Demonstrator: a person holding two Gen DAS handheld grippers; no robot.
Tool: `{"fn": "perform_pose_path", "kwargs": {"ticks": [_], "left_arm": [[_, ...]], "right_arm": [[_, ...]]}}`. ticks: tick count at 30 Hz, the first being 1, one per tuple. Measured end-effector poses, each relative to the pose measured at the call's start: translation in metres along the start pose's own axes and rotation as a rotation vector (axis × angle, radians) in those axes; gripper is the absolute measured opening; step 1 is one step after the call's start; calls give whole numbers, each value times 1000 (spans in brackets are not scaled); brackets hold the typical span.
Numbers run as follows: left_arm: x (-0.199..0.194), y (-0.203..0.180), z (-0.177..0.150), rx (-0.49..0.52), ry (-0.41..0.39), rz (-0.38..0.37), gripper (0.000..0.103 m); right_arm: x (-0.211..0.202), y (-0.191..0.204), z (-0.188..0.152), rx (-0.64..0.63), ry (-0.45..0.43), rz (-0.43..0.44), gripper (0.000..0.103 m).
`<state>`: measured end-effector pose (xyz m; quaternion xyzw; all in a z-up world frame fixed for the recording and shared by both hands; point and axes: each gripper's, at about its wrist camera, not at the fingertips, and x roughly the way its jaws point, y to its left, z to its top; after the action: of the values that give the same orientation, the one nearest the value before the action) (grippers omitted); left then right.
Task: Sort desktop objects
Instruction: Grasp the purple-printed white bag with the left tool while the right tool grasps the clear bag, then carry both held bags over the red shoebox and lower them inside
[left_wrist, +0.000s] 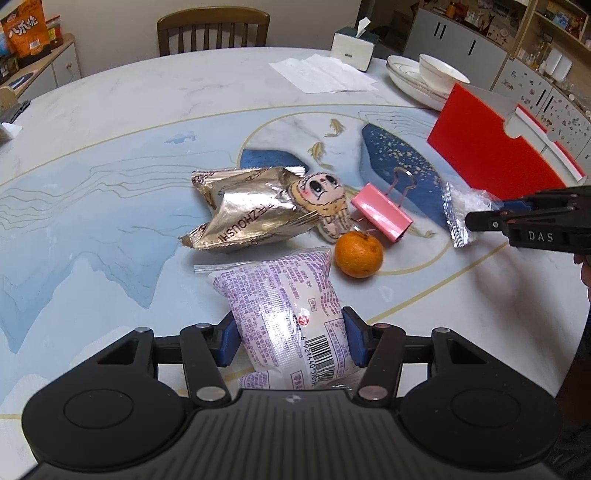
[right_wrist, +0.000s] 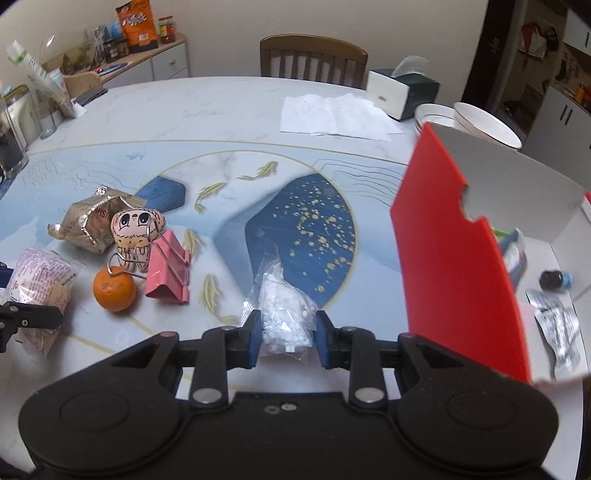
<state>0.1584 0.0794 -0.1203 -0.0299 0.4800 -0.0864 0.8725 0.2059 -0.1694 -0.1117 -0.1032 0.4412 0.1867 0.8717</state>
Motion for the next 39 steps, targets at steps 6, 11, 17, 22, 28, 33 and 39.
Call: {"fn": "perform_pose_path", "kwargs": {"ticks": [6,11,17,22,28,33,39], "left_arm": [[-13,-10,3,2,-23,-7,55],[-27,-20,7,3,-55,-22,55],[-36,-36,16,10,-88,-33,55],[-38,-53,24,25,-106,-45,55],[-38,-79,38,56,-128,-63,55],[-34,-106,52,85,-147,-81,55],[-27,-141,69,124,-164,-104,55]], "right_arm": [[-20,-6,-5,32,-20,24,28],[-36,-12,-6,43,-45,32,28],[-55,-20,-5,46,-85,50,28],[-69,-31,-2,39,-119,47,28],[-82,-50,1,44,-149,47,28],[-93,-71,3,55,-181,48,28],[-99,-103,3,74,-197,48,28]]}}
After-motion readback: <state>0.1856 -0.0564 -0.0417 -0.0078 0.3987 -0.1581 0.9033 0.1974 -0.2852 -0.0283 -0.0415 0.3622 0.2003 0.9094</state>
